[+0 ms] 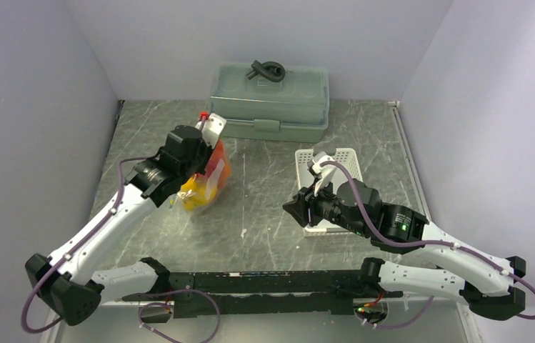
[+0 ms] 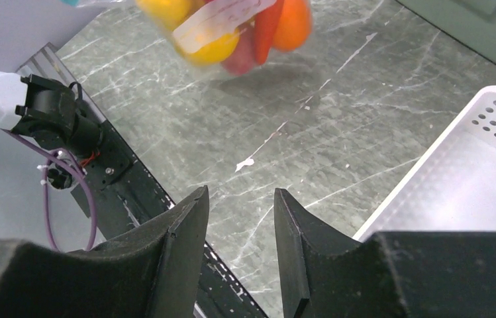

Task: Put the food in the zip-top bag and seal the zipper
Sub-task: Place the zipper food storage bag at the center of the board.

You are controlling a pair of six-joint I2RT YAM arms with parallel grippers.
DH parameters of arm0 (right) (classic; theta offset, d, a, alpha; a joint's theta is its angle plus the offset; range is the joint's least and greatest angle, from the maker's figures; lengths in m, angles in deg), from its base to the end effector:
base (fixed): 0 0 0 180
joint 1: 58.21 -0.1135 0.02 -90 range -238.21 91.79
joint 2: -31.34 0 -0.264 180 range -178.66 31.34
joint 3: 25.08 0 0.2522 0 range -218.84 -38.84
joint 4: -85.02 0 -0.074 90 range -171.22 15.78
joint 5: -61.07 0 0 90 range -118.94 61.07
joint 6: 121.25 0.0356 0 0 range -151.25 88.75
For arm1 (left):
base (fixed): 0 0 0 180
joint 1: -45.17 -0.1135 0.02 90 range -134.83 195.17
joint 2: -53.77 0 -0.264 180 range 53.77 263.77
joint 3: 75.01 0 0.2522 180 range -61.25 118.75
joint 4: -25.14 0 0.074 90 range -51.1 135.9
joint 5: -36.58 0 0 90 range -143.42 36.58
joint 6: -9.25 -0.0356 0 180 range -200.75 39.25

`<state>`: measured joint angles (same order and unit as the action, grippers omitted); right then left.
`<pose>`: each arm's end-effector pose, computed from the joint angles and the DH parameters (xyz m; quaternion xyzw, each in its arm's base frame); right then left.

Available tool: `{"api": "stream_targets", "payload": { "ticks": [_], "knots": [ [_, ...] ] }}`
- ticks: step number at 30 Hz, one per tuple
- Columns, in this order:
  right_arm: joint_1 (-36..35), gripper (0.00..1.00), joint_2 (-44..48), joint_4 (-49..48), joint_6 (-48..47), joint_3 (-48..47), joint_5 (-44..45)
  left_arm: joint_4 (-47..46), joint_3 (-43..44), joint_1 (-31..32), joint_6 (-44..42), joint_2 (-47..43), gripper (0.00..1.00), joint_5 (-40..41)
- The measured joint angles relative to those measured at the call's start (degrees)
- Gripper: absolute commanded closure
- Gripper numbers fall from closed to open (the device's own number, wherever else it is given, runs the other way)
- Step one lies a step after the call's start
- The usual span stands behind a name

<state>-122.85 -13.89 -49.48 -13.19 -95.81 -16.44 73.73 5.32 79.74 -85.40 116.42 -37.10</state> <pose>0.0772 0.1448 0.3723 -0.2646 0.7726 0.3098 0.4869 0.1966 -0.1233 0.3690 0.2231 0.8347 -0.0067 0.5034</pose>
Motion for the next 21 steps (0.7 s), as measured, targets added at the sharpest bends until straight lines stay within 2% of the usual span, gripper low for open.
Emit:
{"api": "stream_targets", "payload": {
  "ticks": [6,9,16,21],
  "knots": [
    [0.02,0.55,1.01,-0.5,0.96,1.68,-0.48,-4.9,0.94,-0.07,-5.99,6.97,1.0,8.79],
    [0.02,0.54,1.97,-0.52,1.25,2.21,-0.61,-6.01,1.36,-0.11,-6.67,10.34,1.0,9.62],
    [0.07,0.52,5.2,-0.5,1.9,2.78,-0.61,-6.6,1.31,0.55,-3.5,15.63,1.0,8.26],
    [0.07,0.51,6.43,-0.11,2.08,2.8,-0.59,-8.0,0.92,6.49,0.57,18.91,1.0,9.2]
  ]
}}
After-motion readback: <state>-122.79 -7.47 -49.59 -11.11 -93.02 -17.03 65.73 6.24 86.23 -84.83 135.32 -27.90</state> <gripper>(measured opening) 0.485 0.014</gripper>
